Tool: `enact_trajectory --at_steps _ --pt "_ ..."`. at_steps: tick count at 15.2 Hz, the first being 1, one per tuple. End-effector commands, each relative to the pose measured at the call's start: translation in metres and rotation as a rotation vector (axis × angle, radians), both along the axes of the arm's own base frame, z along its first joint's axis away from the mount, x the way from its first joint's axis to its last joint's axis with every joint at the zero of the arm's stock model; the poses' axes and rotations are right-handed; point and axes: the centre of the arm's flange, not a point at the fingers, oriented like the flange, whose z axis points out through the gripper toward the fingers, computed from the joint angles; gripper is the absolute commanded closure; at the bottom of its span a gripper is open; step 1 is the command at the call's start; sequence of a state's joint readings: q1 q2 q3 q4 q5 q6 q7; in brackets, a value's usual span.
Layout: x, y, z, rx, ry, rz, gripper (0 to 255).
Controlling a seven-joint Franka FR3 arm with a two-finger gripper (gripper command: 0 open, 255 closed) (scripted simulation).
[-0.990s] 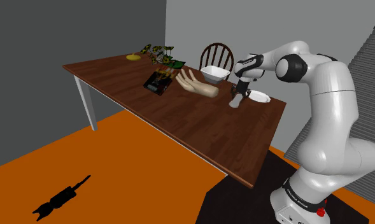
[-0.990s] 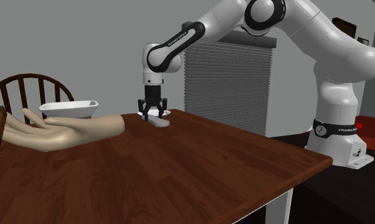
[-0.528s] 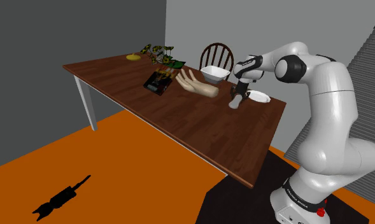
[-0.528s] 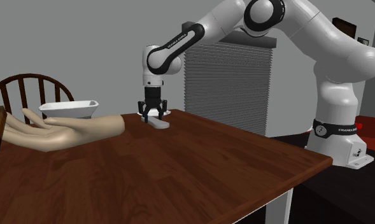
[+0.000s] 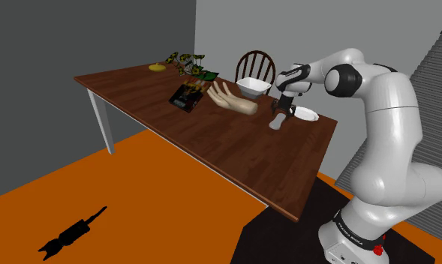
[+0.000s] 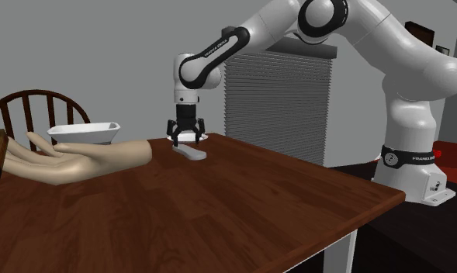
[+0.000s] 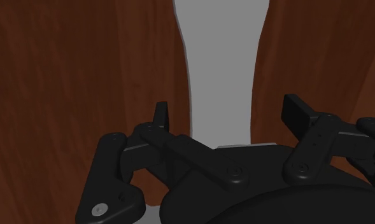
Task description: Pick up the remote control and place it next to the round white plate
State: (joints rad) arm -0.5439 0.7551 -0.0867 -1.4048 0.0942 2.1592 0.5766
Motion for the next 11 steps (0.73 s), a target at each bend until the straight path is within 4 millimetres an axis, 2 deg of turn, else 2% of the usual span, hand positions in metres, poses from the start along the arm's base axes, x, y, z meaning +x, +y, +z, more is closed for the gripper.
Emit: enact_trajectory --at_steps 1,3,11 --pt "0.000 -0.001 0.020 0.000 0.000 0.000 0" --pt "-0.001 -0.001 0.044 0.000 0.000 0.000 0" --pt "-0.001 -0.001 0.044 0.000 0.000 0.000 0"
